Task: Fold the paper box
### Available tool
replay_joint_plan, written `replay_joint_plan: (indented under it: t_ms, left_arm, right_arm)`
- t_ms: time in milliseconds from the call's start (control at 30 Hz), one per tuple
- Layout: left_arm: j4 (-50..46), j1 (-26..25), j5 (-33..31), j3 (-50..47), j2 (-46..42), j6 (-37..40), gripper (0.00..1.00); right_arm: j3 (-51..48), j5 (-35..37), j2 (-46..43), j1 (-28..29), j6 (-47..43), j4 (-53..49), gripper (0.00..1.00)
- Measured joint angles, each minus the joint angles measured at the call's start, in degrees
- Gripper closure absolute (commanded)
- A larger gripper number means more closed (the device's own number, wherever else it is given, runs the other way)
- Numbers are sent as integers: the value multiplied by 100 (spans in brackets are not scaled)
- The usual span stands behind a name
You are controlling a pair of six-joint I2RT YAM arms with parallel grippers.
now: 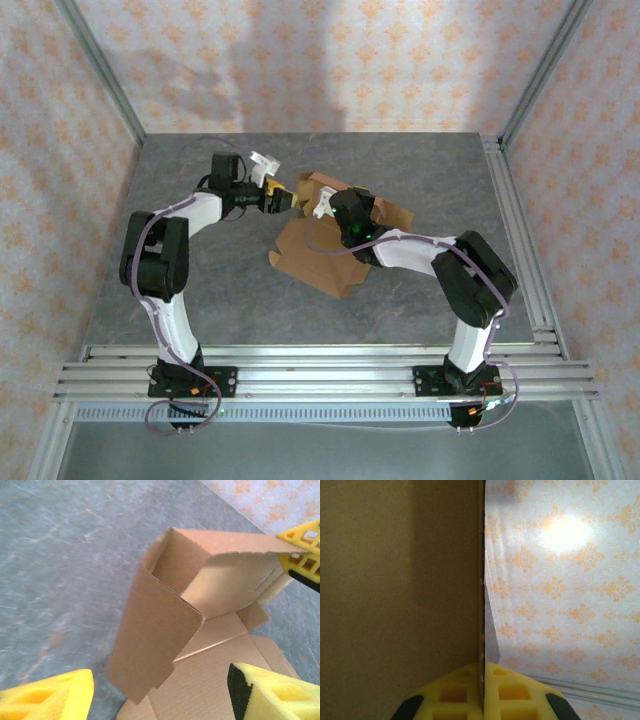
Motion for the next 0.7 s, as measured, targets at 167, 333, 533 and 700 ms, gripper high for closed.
replay_joint_plan:
  t_ms: [167, 333, 533, 700]
  left_arm:
    - [-723, 280, -247, 507, -52, 367, 51]
    - [-1115, 304, -330, 846, 120, 739, 52]
    - [-2455, 103, -402, 2177, 1003, 1707, 52]
    - [-3556, -247, -433, 2966, 1517, 2557, 52]
  right_arm:
    - [0, 0, 0, 0, 2, -2, 100]
    - [2, 2, 0, 0, 2, -2, 100]
    - [22, 2, 0, 2, 2, -42, 100]
    - [22, 4, 0, 2, 2, -61, 100]
